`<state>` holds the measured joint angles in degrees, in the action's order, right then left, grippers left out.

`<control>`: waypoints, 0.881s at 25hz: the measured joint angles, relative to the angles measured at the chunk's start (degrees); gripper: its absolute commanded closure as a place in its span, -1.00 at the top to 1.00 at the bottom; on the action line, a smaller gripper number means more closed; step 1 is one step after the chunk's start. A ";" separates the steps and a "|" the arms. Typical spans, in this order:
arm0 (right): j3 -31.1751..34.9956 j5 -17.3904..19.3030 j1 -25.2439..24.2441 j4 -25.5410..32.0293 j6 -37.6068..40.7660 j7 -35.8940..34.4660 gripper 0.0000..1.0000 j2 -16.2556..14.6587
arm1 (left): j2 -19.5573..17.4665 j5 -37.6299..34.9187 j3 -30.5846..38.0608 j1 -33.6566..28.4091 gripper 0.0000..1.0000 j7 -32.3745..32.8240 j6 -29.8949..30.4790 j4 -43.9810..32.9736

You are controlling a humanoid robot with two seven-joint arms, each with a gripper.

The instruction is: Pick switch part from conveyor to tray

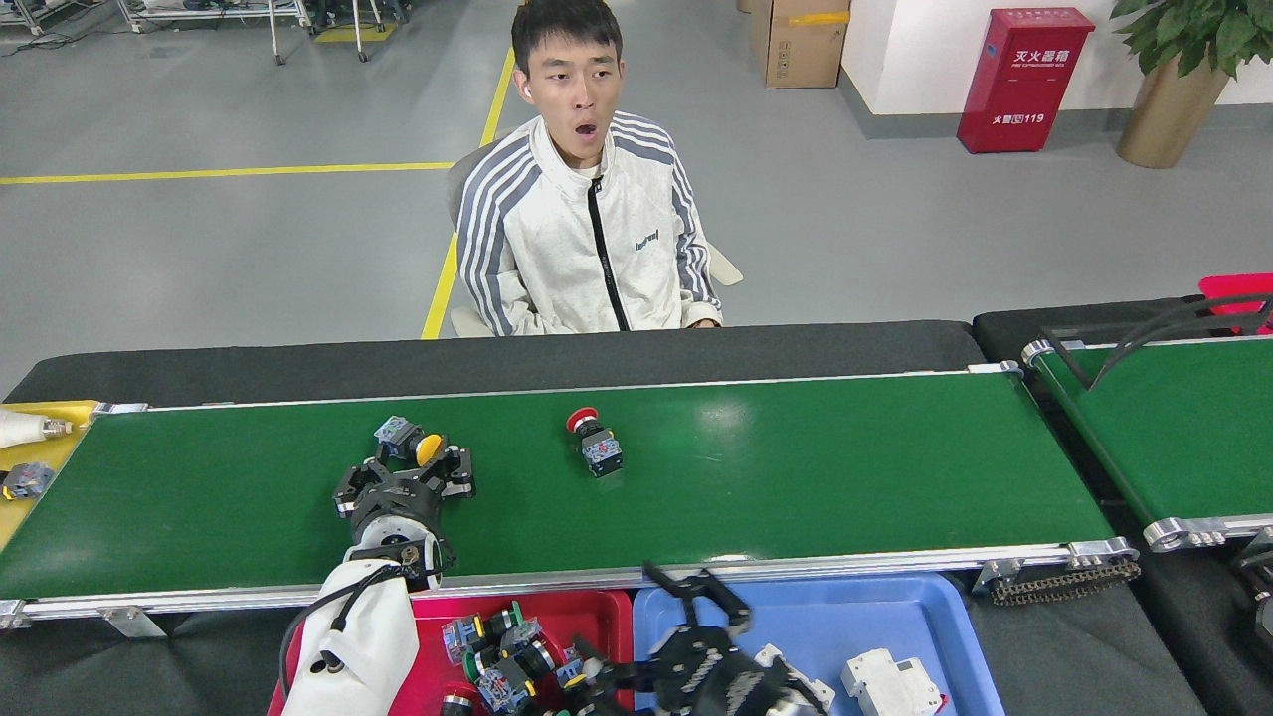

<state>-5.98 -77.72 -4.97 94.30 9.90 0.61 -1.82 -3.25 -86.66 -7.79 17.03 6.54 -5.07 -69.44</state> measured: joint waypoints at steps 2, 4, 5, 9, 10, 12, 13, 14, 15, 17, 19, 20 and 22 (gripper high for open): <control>7.44 0.00 -1.44 0.09 -0.47 -0.80 0.99 -0.02 | -3.09 -0.01 -0.24 -8.08 -0.13 0.17 8.61 -11.97; 13.12 0.01 -3.05 0.14 -0.61 -1.57 0.99 -0.06 | -5.00 0.00 0.09 -16.18 0.39 0.33 18.59 -21.16; 15.01 0.01 -3.73 0.13 -0.61 -1.81 0.99 -0.17 | -5.24 0.00 0.40 -19.73 0.91 0.42 23.20 -24.75; 18.86 0.01 -4.36 0.19 -0.68 -2.41 0.99 -1.20 | -4.34 0.20 2.67 -27.52 1.00 0.64 33.05 -31.52; 19.01 0.01 -4.43 0.20 -0.71 -2.43 1.00 -1.20 | -4.31 0.20 2.90 -28.09 1.00 0.64 33.82 -31.58; 19.08 0.01 -4.63 0.30 -0.88 -2.47 1.00 -1.20 | -4.31 0.22 3.33 -28.52 1.00 0.65 34.56 -31.68; 19.09 0.01 -4.97 0.42 -0.91 -2.47 0.99 -1.20 | -4.29 0.22 3.95 -28.62 1.00 0.64 34.74 -31.70; 19.10 0.01 -5.36 0.49 -0.93 -2.48 1.00 -1.20 | -4.07 0.23 5.52 -28.77 1.00 0.65 34.35 -31.72; 19.13 0.01 -5.63 0.49 -0.93 -2.48 0.99 -1.24 | -3.33 0.27 7.72 -28.95 1.00 0.64 32.89 -31.74; 19.14 0.01 -5.69 0.52 -0.84 -2.50 1.00 -1.84 | -0.44 0.42 12.96 -28.98 1.00 0.40 28.61 -31.93; 19.15 0.01 -5.70 0.53 -0.64 -2.53 1.00 -2.37 | 2.23 0.43 19.02 -28.69 1.00 0.31 23.85 -31.95; 19.16 0.01 -5.70 0.53 -0.58 -2.53 0.99 -2.45 | 2.47 0.43 21.49 -28.70 1.00 0.31 22.38 -31.86; 19.15 0.01 -5.70 0.53 -0.30 -2.53 1.00 -2.45 | 2.46 0.43 25.53 -29.12 1.00 0.30 20.59 -31.65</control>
<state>13.17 -77.71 -10.67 94.83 9.59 -1.93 -4.27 -0.79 -86.23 17.73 -12.09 6.84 15.52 -101.10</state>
